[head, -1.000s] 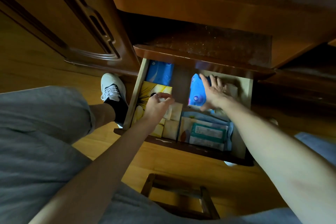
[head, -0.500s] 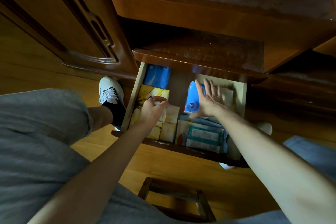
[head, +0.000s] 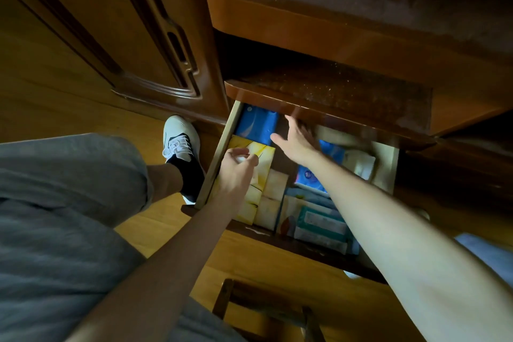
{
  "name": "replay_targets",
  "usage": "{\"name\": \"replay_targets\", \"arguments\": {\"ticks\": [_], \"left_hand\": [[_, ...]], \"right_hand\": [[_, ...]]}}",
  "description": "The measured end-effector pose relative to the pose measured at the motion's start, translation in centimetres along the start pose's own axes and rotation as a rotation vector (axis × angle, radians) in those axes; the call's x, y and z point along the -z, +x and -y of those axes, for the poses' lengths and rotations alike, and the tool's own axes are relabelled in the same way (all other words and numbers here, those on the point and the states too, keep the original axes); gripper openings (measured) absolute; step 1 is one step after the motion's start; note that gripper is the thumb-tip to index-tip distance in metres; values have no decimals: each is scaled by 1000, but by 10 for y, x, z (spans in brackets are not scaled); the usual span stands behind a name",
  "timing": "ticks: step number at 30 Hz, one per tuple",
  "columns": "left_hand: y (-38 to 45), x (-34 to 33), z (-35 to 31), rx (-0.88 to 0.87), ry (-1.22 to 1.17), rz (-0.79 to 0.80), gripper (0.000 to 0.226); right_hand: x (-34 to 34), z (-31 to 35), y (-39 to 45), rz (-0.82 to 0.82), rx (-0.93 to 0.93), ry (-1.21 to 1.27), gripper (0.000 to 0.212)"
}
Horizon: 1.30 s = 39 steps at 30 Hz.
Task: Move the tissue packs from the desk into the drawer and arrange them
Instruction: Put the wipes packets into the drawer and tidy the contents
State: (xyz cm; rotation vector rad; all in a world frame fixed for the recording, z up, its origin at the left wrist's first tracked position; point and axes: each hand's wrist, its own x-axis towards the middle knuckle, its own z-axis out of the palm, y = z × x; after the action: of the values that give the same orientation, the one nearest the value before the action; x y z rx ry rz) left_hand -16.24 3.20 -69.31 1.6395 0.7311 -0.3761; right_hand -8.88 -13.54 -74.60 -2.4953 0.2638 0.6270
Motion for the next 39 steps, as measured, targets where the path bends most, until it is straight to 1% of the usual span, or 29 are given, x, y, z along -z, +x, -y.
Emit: {"name": "replay_targets", "arguments": {"ticks": [2,4,7,9,11,12,13,14,15,16,17,19,21,23,25,27,29,30,33,34,36,39], "left_hand": [[3,4,2,35,-15,14,29],[6,6,4,61,-30,16,31],[10,5,5,71,-60,-4,35],[12,1,3,90,-164,6,35],[14,-1,0,103,-304,26,33],[15,-2,0,84,-356,48,35],[16,-2,0,54,-385,76,39],[17,-3,1,25,-387,103,46],[16,-3,2,-1,-363,124,52],[15,-4,5,-30,-325,139,56],[13,-5,9,-62,-287,148,56],[10,-6,14,-128,-220,150,50],[6,-6,15,-188,-133,134,35],[3,-4,12,-221,-40,87,21],[4,-1,10,-209,16,23,19],[7,2,11,-171,49,-23,22],[11,4,16,-158,103,-34,25],[13,5,19,-161,122,-27,25],[16,6,28,-183,182,-2,27],[17,8,31,-205,223,15,28],[19,10,38,-257,327,62,29],[21,10,46,-338,497,105,33]], "right_hand": [[-1,10,10,19,-20,73,87],[-5,16,14,52,-3,65,92],[-11,20,16,76,7,88,90],[-14,23,13,24,2,79,84],[-15,23,1,-150,65,84,69],[-17,21,-10,-216,125,132,60],[-18,17,-22,-213,171,231,52],[-18,14,-34,-135,174,365,47],[-18,11,-46,-21,136,505,46],[-17,7,-53,80,86,622,46],[-17,2,-57,142,57,703,42],[-14,-9,-61,151,79,751,26],[-8,-20,-65,127,122,748,22],[0,-31,-70,101,122,690,22],[7,-41,-75,125,118,522,24],[7,-47,-84,241,92,348,27],[-8,-48,-98,334,44,312,28],[-19,-46,-106,333,50,295,27],[-53,-40,-119,219,161,151,18],[-58,-39,-121,175,167,120,18],[-62,-40,-121,126,152,103,24],[-65,-45,-124,121,178,32,37]]}}
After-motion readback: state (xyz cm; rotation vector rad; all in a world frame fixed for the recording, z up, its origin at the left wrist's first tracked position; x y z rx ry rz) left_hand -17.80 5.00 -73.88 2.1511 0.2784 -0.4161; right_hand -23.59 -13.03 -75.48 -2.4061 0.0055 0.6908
